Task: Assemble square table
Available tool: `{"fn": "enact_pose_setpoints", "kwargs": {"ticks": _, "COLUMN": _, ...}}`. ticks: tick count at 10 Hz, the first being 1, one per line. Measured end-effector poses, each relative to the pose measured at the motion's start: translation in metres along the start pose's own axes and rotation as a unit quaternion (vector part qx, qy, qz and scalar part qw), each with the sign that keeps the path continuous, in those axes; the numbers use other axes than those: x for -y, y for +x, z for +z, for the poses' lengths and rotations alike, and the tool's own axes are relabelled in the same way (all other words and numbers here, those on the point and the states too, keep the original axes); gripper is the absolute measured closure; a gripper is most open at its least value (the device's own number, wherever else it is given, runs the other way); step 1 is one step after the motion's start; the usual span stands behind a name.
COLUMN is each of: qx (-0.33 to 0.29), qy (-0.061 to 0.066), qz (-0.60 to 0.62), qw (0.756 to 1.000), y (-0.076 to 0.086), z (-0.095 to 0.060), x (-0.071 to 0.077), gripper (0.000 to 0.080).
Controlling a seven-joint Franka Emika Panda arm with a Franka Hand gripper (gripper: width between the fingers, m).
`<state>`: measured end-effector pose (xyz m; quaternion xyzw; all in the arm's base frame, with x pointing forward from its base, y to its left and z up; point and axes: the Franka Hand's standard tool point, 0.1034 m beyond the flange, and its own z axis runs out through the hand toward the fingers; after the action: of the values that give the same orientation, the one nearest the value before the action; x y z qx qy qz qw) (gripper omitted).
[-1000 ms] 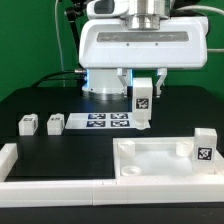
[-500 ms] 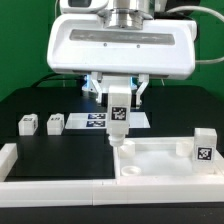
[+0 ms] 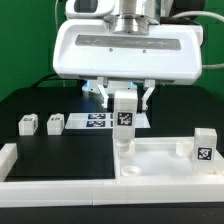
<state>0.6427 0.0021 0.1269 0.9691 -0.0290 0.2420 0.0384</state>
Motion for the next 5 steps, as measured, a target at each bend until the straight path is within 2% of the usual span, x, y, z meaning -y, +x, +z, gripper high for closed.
{"fn": "enact_pose_setpoints", "kwargs": {"ticks": 1, "qx": -0.003, "qy": 0.000, "qz": -0.002, "qw": 1.000, "y": -0.018, "z": 0.005, "x": 0.006, "gripper": 0.0509}}
{"fn": "enact_pose_setpoints", "kwargs": {"ticks": 5, "qx": 0.007, "qy": -0.003, "qz": -0.002, "qw": 1.000, "y": -0.037, "z": 0.011, "x": 0.004, "gripper": 0.0509}}
